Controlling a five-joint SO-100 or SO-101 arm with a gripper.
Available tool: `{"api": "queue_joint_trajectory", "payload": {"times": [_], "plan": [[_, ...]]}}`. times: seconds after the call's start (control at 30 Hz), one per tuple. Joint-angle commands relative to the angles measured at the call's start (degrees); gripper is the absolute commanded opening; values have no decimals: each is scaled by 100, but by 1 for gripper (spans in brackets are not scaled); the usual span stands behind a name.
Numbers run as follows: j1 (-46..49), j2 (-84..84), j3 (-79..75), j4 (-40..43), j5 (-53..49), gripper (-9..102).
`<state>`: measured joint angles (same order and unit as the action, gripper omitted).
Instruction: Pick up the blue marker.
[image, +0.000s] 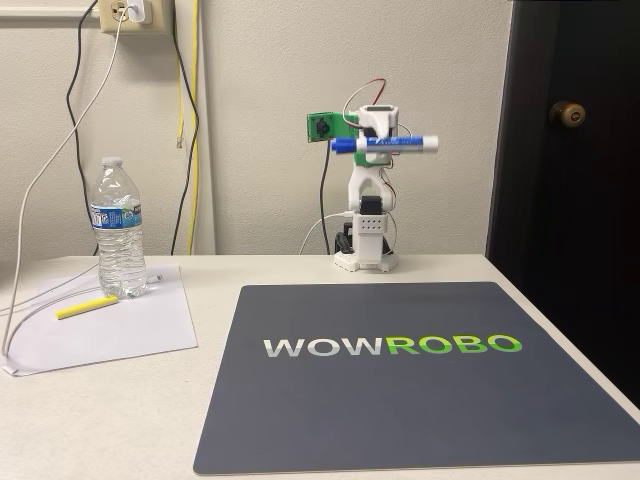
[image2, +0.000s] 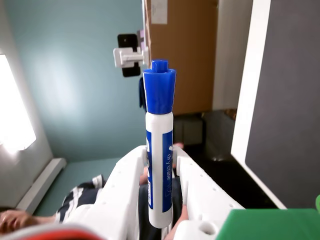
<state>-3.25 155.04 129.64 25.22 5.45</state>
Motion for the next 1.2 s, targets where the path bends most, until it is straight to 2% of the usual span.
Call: {"api": "queue_joint_trajectory", "payload": {"times": [0.0, 0.3, 0.53, 1.17], "plan": [[-97, 255, 70, -255, 62, 5], [-149, 378, 299, -325, -193, 5], [-650, 396, 299, 554, -1002, 5], [-677, 466, 404, 519, -1151, 5]]}}
